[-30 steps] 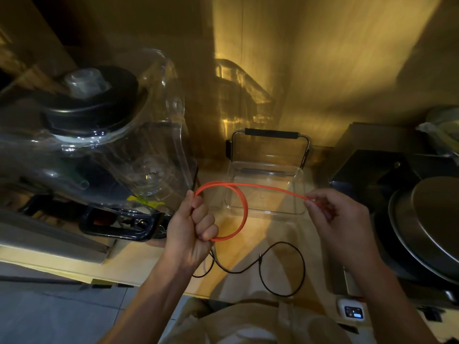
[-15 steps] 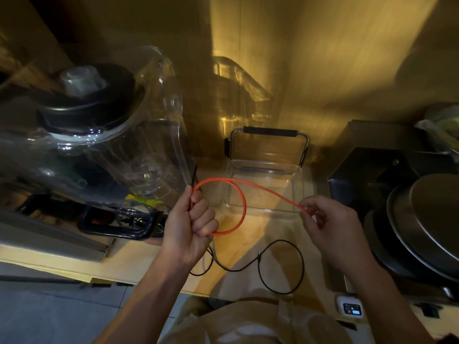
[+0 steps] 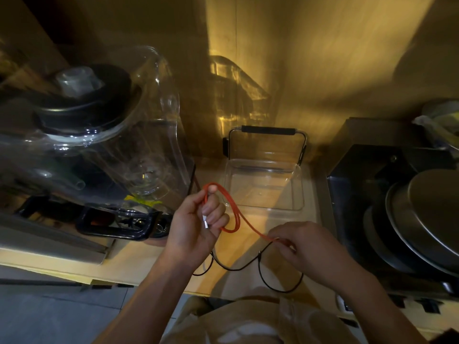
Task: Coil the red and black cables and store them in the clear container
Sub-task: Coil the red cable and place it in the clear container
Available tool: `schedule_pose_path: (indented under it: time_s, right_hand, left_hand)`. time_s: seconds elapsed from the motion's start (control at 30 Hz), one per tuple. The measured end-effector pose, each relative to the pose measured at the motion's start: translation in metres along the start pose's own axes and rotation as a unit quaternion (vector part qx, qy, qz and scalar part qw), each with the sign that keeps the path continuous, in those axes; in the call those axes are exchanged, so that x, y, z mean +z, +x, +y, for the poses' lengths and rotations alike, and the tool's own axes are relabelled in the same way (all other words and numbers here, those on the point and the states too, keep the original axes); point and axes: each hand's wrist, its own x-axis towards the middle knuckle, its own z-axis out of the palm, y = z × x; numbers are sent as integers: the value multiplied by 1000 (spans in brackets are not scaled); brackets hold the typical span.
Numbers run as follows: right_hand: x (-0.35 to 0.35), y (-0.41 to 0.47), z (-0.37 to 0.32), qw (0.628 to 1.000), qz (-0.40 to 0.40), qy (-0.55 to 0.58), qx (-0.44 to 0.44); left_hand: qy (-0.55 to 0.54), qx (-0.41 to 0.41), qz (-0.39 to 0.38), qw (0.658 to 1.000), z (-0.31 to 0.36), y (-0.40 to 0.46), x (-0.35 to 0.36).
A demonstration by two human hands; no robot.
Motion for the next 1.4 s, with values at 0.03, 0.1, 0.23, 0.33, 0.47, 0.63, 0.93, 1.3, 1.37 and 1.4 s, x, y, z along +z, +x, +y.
schedule_pose_path:
  time_s: [0.03,0.1,0.23,0.33,0.47,0.63,0.93,1.3,1.37,1.4]
  right_hand:
    - [1,0,-1,1000,-5,-8,-9]
    - [3,0,-4,999,-13,-19,-24]
    - [5,0,-10,998,-19,-20,-56]
    - [3,-4,-14,997,-22,-13,-74]
    - [-2,-8,-21,994,-18,5,-104]
    - [-9,-11,-29,990,4,65,-126]
    - [-14,-8,-31,975,117,148,-119]
    - [-9,7,-11,963,199,174,-43]
    - [-5,7,-9,965,191,178,-34]
    - [-4,8,-8,967,185,174,-31]
  left_hand:
    - [9,0,2,1000,-1,-1,1]
    - [30,5,7,1000,-3,-2,4]
    - [66,20,20,997,-8,-2,10]
    - [87,19,17,996,-13,-2,14]
    - [115,10,14,993,-16,-2,17]
    - [171,4,18,985,-20,-3,19]
    - [291,-57,-16,955,-30,-8,19]
    - [363,-138,-114,915,-32,-14,20]
    - [357,-143,-120,915,-33,-13,17]
    - [347,-148,-120,918,-34,-12,16]
